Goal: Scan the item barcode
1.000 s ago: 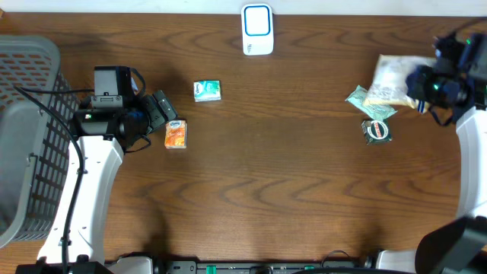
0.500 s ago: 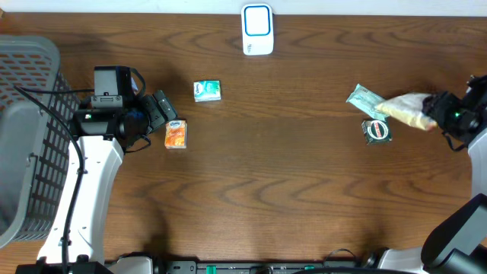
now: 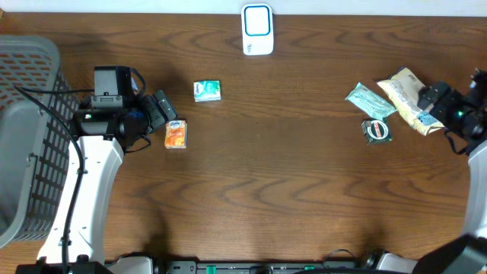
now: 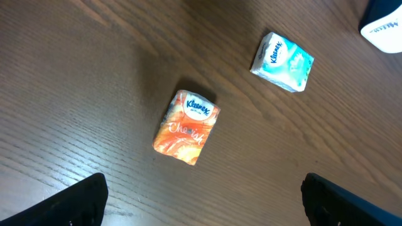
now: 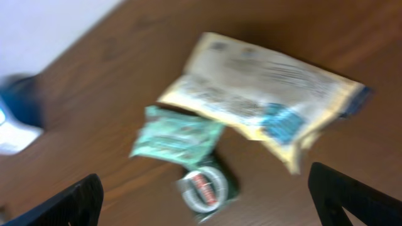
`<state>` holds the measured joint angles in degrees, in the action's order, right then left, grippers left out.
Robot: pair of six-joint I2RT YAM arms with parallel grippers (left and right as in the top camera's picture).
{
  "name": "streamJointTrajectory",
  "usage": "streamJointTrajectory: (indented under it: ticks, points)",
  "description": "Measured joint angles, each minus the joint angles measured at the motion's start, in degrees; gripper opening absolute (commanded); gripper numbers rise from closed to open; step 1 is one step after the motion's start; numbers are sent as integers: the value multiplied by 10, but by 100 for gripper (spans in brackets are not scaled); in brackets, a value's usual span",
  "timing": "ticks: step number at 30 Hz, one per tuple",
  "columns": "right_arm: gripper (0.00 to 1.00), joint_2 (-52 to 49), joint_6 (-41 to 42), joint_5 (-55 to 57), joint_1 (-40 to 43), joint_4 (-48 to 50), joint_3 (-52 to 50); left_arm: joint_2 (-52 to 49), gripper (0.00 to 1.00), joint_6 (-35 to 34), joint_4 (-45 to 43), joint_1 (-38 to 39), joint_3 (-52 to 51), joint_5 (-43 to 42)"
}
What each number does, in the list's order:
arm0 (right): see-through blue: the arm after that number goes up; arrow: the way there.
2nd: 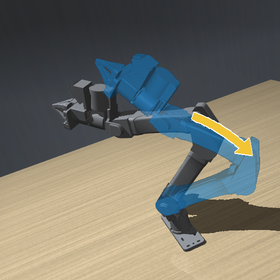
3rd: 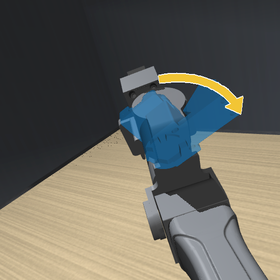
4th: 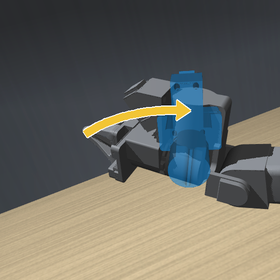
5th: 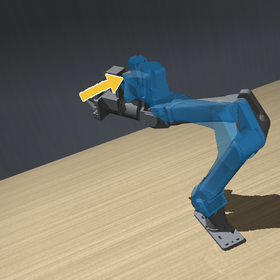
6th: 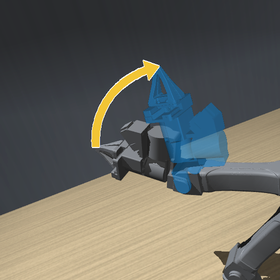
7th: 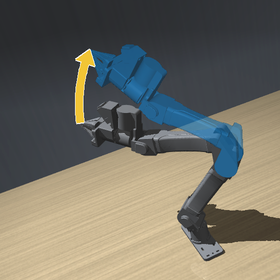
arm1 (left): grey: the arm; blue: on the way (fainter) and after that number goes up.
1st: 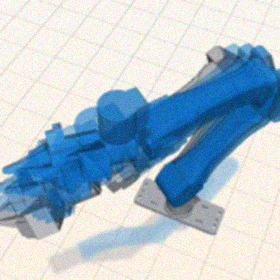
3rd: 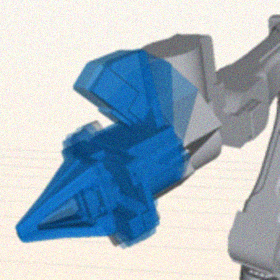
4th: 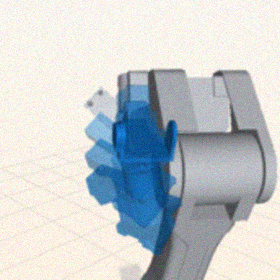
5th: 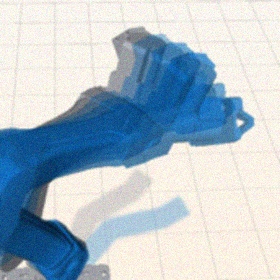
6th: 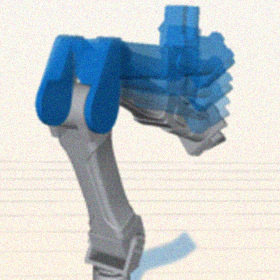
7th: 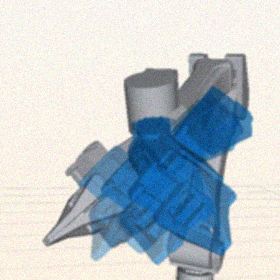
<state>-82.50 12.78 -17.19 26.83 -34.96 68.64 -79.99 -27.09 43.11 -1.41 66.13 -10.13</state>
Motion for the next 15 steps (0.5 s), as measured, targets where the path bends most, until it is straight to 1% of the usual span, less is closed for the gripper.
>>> streamJointTrajectory:
  ticks: [2,3,5,7,10,13,15]
  points:
    - [99,10,-3,-3,-32,-9,12,0,97,0,0,0,0,0]
    - [99,12,-5,-12,-75,-12,24,0,98,0,0,0,0,0]
    - [99,12,-7,-13,-124,-10,28,0,98,0,0,0,0,0]
    - [99,4,-9,-17,-200,-3,34,0,98,0,0,0,0,0]
    - [99,-35,-11,-21,-307,14,67,0,98,0,0,0,0,0]
    - [99,-89,-7,-25,-376,26,106,0,98,0,0,0,0,0]
    - [99,-148,-3,-24,-417,23,155,0,98,0,0,0,0,0]
